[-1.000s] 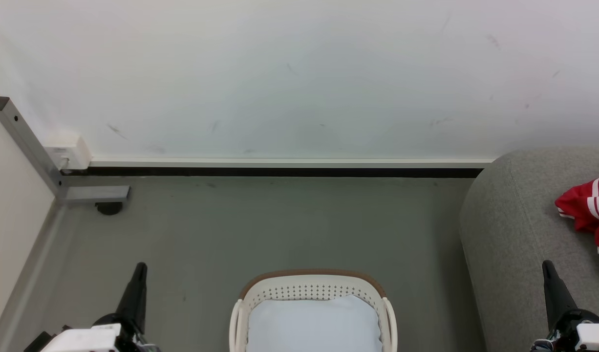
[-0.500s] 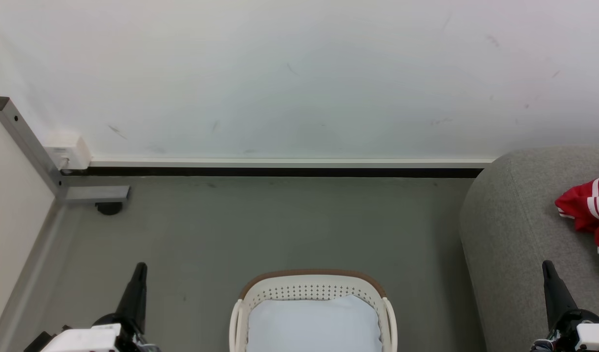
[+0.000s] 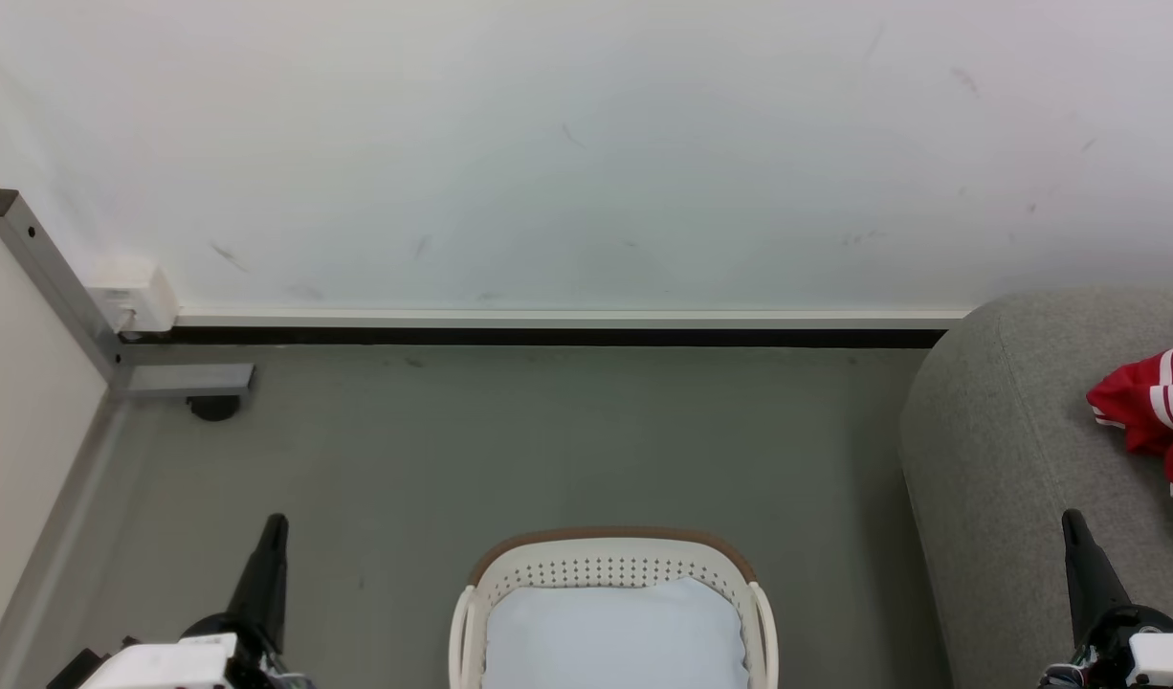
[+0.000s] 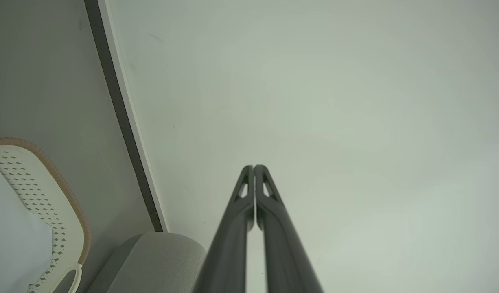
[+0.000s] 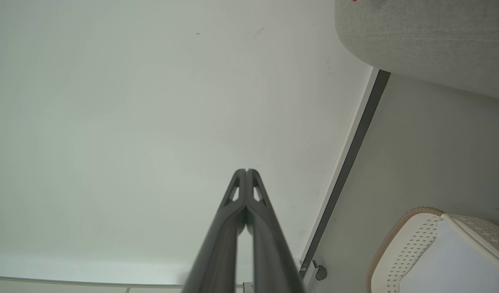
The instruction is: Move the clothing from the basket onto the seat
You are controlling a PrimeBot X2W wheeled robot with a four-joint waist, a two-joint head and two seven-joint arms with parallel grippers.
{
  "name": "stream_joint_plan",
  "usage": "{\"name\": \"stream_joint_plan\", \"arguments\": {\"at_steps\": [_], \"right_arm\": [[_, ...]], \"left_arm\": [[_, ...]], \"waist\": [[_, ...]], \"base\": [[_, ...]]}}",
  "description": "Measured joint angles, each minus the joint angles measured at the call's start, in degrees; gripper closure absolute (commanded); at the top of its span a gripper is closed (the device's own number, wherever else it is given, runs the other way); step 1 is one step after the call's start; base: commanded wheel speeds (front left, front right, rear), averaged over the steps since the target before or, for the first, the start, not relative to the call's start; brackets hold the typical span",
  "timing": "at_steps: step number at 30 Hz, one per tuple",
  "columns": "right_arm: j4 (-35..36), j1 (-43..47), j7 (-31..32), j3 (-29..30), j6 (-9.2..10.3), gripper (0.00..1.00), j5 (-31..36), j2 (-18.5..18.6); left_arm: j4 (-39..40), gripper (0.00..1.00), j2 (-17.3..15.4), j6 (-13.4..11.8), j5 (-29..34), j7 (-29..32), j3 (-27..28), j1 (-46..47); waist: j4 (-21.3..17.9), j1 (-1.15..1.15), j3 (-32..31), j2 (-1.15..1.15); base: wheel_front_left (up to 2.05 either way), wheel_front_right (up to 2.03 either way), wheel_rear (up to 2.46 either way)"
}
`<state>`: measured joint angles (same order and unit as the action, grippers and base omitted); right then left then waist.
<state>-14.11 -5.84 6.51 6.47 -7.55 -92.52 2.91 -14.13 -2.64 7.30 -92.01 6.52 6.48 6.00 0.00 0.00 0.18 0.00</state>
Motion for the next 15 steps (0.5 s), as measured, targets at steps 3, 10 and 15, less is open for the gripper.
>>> {"name": "stream_joint_plan", "arguments": {"at_steps": [3,10,15], "right_arm": [[0.0,0.0,0.0,0.0,0.0,1.0,0.0,0.0],[0.0,0.0,0.0,0.0,0.0,1.0,0.0,0.0],[0.0,0.0,0.0,0.0,0.0,1.0,0.0,0.0]], "left_arm": [[0.0,1.0,0.0,0.0,0.0,0.0,0.0,0.0],[0.0,1.0,0.0,0.0,0.0,0.0,0.0,0.0],[0.0,1.0,0.0,0.0,0.0,0.0,0.0,0.0]], "waist": [[0.0,0.0,0.0,0.0],[0.0,0.0,0.0,0.0],[0.0,0.0,0.0,0.0]], "base": [[0.0,0.0,0.0],[0.0,0.0,0.0],[0.0,0.0,0.0]]}}
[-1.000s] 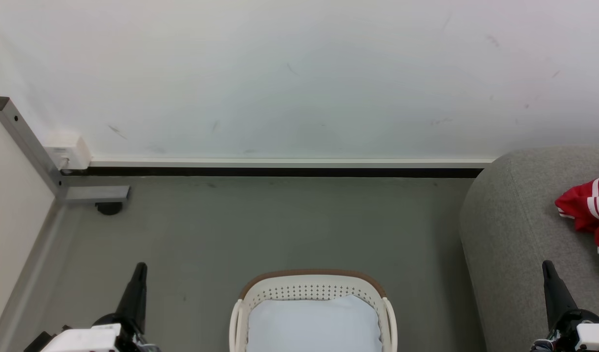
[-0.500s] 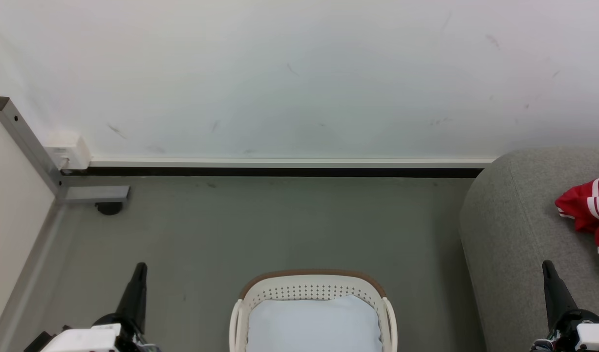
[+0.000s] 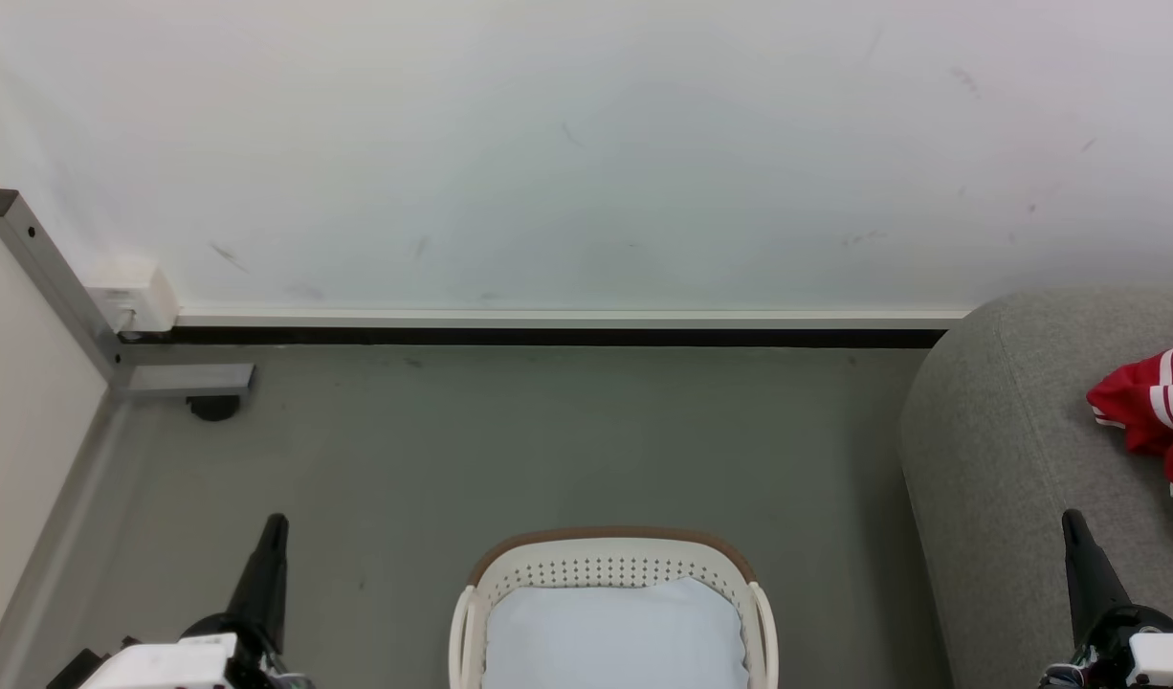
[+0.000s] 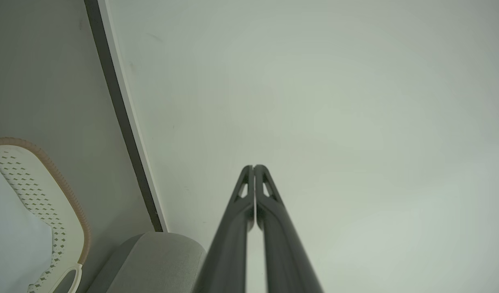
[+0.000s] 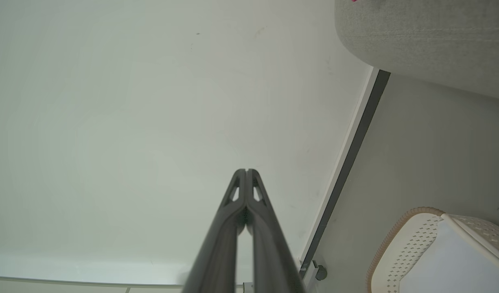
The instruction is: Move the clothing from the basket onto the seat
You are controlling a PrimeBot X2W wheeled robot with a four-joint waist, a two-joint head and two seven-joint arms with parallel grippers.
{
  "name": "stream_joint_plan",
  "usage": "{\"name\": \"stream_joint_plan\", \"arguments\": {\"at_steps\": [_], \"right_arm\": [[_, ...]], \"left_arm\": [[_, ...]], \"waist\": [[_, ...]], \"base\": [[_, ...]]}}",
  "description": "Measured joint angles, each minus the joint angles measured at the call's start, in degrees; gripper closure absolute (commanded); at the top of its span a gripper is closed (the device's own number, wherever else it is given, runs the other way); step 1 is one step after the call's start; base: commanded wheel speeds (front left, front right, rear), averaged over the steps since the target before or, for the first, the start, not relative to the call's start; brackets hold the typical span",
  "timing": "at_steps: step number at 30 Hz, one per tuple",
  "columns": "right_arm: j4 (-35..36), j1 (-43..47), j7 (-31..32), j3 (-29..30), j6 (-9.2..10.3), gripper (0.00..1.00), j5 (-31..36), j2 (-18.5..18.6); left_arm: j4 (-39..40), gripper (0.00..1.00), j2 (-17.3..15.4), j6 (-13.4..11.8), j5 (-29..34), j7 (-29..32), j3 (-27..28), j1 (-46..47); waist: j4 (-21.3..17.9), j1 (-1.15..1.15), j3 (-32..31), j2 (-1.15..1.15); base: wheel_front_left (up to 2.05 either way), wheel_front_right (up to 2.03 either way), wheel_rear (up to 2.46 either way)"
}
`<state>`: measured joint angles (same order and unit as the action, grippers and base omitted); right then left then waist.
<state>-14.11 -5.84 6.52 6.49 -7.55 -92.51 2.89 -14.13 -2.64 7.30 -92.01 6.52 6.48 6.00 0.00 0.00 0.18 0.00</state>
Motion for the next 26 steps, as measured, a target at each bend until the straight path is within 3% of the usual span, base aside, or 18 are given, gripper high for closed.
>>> {"name": "stream_joint_plan", "arguments": {"at_steps": [26], "right_arm": [[0.0,0.0,0.0,0.0,0.0,1.0,0.0,0.0]], "left_arm": [[0.0,1.0,0.0,0.0,0.0,0.0,0.0,0.0]], "waist": [[0.0,0.0,0.0,0.0]], "base": [[0.0,0.0,0.0]]}}
